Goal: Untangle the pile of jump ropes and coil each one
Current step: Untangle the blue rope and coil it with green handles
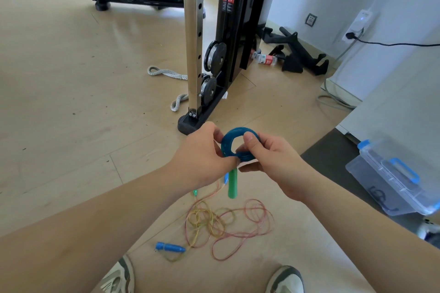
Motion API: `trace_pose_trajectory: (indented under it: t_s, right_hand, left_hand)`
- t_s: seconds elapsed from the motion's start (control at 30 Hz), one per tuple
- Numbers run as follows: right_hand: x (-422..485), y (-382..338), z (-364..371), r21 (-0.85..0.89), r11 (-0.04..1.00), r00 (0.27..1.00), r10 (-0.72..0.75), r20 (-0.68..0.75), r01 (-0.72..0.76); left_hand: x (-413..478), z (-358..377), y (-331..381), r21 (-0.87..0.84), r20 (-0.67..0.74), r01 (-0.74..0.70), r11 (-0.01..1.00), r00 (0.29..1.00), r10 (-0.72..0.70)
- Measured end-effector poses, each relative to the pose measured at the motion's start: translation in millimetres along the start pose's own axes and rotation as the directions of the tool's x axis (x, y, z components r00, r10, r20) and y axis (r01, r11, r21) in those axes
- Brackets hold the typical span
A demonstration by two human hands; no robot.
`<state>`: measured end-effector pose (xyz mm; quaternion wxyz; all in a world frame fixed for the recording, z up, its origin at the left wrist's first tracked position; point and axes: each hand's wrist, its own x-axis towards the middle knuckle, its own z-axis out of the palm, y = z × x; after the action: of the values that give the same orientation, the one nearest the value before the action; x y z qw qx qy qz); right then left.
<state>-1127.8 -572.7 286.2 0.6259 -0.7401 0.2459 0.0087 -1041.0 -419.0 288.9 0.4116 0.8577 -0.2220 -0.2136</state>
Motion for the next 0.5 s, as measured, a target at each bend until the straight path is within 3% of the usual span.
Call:
trace_pose_trajectory:
  t_s: [0.2,0.37,0.5]
  right_hand:
    - [0.5,-5.7,6.9,0.01,1.0,0.999,-0.023,-0.048,0.023]
    - [0.4,-1.1,6.8,-0.081,0.997,0.997,-0.014,-0.07,0.008]
    - [1.3,0.4,4.4,-0.01,1.0,0.998,-0.006,-0.064,0.006]
  left_hand:
    - [-2.6,7.2,6.4,0.03,-0.219,-0.129,0.991,0.967,0.132]
    - [2.7,14.2,-2.5,0.277,-0.111,-0.217,0.936,0.96,0.256]
    - [2.2,19.3,-2.4,0.315,-0.11,-0.285,0.905,0.937,0.333]
